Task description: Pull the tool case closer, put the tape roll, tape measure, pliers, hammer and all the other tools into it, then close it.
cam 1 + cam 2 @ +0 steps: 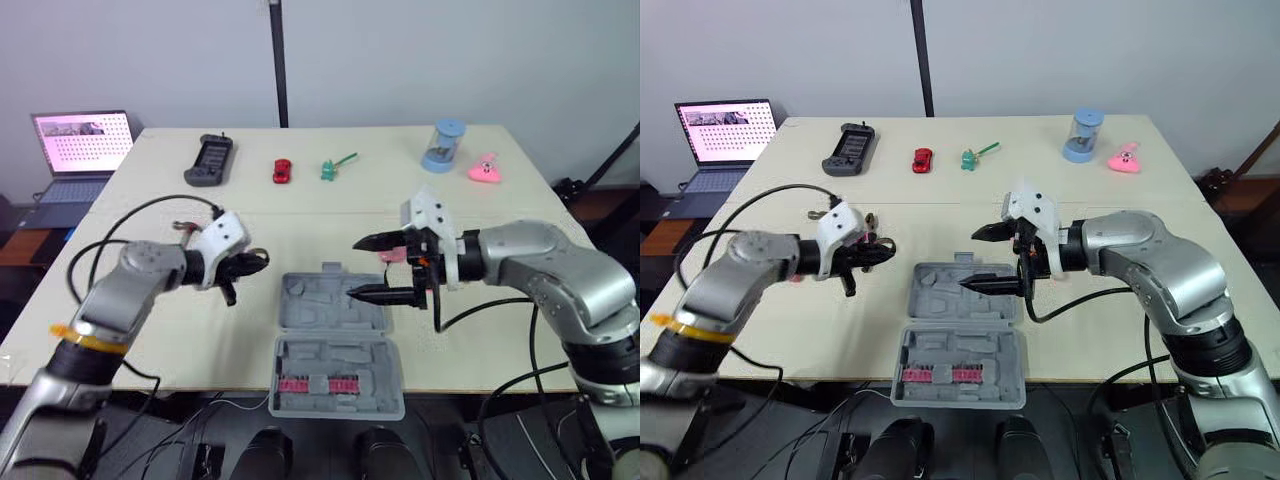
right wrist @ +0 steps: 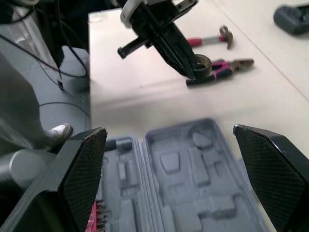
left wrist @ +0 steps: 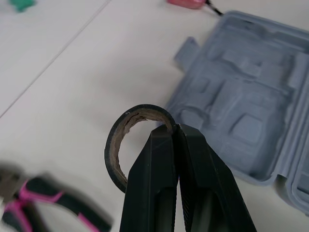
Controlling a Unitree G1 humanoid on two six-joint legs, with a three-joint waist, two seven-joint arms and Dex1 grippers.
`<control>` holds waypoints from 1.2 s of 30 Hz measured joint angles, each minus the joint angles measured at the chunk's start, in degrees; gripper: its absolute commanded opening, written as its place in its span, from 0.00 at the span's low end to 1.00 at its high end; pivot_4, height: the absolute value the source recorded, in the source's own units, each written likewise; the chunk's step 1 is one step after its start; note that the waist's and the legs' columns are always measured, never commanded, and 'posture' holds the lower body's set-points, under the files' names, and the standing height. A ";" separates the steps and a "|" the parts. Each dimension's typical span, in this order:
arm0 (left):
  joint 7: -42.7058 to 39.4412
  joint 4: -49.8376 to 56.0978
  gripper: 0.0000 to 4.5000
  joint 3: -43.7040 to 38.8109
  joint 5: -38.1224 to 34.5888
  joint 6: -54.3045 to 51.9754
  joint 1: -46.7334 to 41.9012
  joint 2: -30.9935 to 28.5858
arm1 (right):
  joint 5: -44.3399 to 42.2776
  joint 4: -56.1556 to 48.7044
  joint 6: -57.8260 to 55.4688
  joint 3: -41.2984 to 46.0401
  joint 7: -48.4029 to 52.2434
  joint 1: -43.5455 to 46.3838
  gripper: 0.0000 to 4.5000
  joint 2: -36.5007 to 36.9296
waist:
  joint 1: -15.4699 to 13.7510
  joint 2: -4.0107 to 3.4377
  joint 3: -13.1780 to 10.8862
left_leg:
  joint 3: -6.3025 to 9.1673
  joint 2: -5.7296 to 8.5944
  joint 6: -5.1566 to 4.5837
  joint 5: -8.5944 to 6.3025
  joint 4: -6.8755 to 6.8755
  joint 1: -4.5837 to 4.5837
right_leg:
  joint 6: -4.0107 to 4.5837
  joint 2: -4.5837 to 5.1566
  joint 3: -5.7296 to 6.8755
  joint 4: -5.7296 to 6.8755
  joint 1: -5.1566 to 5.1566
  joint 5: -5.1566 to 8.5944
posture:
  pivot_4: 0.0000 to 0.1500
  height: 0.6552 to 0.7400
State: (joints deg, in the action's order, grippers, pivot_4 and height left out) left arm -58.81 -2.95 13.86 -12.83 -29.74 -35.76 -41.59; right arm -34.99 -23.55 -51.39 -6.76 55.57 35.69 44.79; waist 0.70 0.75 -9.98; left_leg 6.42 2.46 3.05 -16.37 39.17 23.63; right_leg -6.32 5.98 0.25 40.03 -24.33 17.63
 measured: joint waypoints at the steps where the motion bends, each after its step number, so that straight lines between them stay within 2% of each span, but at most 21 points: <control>1: -1.50 -1.83 0.01 1.36 0.62 1.23 -1.05 0.39 | 0.10 -0.13 -0.04 -0.08 -0.20 -0.18 1.00 0.06 | 0.14 0.00 0.00 | 0.00 -0.01 0.00 0.00 0.00 0.00 | 0.00 0.00 0.00 0.00 0.00 0.00 | 1.00 0.22; 4: -6.60 -10.30 0.01 5.64 3.66 7.02 -5.60 3.28 | 0.47 -1.20 -0.32 -0.25 -0.81 -1.25 1.00 0.39 | 0.27 0.00 0.00 | 0.00 -0.06 -0.01 0.00 0.00 0.00 | 0.00 -0.12 0.00 0.02 -0.03 0.00 | 1.00 0.22; 10: -11.22 -23.79 0.01 8.88 8.57 15.69 -12.11 8.72 | 0.56 -2.29 -0.82 -0.40 -2.19 -2.16 1.00 0.68 | 0.22 0.02 -0.01 | 0.00 -0.05 -0.01 0.00 0.00 0.01 | 0.00 -0.13 0.01 0.04 -0.04 0.00 | 1.00 0.22; 22: -9.85 -40.95 0.01 10.11 16.74 25.86 -15.27 15.75 | 2.19 -3.70 -0.67 -0.17 -3.99 -6.19 1.00 3.77 | 0.24 0.05 -0.03 | 0.00 -0.04 -0.02 0.00 0.01 0.01 | -0.01 -0.13 0.01 0.06 -0.04 0.00 | 1.00 0.22; 36: -10.13 -42.48 0.01 9.85 19.64 28.17 -15.13 17.13 | 2.22 -3.71 -0.56 0.25 -6.17 -7.57 1.00 3.54 | 0.24 0.05 -0.03 | 0.01 -0.04 -0.02 0.00 0.01 0.01 | -0.01 -0.13 0.01 0.07 -0.04 0.00 | 1.00 0.22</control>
State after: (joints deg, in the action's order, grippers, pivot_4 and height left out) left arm -68.95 -45.44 23.71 6.81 -1.57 -50.88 -24.46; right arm -32.77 -27.27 -51.95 -6.51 49.40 28.12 48.34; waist 0.94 0.80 -10.01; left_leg 6.43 2.41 3.03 -16.36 39.18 23.65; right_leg -6.34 5.84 0.26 40.10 -24.37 17.63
